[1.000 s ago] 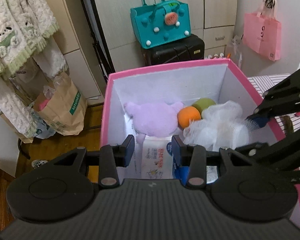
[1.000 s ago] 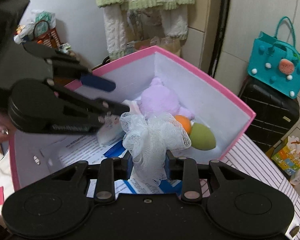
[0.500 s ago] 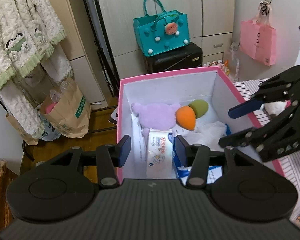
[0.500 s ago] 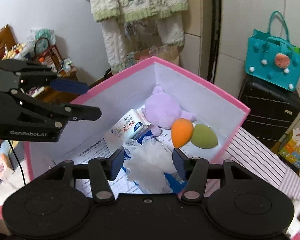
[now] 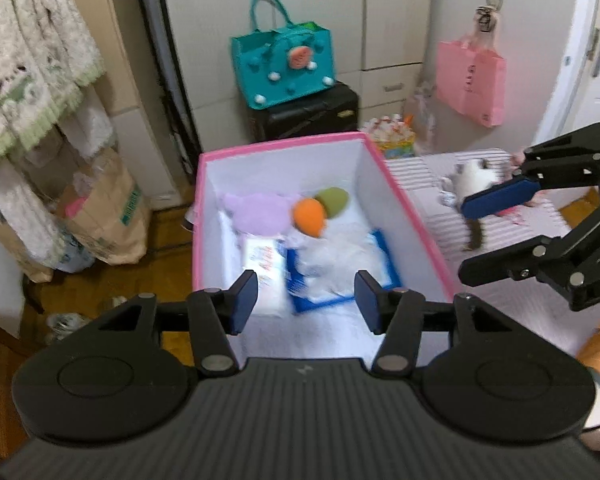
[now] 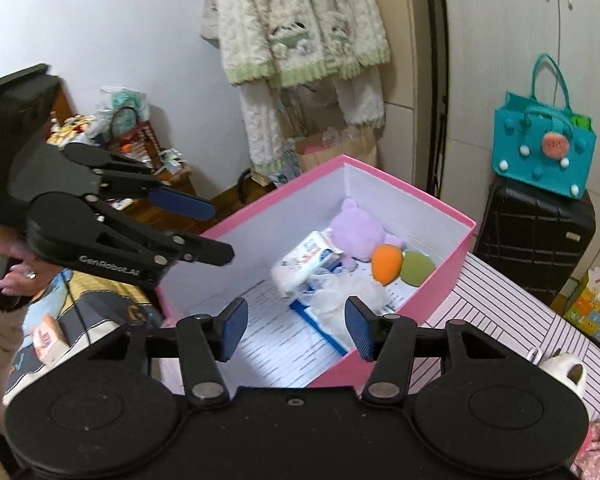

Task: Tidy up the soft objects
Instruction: 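Withdraw both tools from the box and move toward the pom-pom and scrunchie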

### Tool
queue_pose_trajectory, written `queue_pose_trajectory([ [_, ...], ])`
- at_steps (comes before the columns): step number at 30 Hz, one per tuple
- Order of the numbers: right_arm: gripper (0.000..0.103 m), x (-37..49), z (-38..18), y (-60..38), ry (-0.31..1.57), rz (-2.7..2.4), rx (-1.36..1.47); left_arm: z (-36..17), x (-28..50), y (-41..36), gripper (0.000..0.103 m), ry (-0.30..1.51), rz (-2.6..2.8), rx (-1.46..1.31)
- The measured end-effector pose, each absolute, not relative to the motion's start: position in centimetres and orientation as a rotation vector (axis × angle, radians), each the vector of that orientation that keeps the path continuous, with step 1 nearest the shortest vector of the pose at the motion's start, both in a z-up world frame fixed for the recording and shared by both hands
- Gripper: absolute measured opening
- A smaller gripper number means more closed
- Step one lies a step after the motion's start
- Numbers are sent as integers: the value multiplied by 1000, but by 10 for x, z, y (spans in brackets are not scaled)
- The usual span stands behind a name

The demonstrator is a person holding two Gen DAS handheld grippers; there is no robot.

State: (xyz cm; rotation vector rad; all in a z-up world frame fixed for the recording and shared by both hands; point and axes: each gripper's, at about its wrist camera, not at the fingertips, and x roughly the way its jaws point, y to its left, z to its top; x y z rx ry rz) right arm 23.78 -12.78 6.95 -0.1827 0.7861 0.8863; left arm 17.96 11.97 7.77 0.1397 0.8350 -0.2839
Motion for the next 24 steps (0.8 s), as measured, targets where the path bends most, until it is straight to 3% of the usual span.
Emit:
queue_pose_trajectory([
  [24, 61, 122, 113, -170, 671, 890, -274, 103, 70, 82, 64, 801, -401, 190],
])
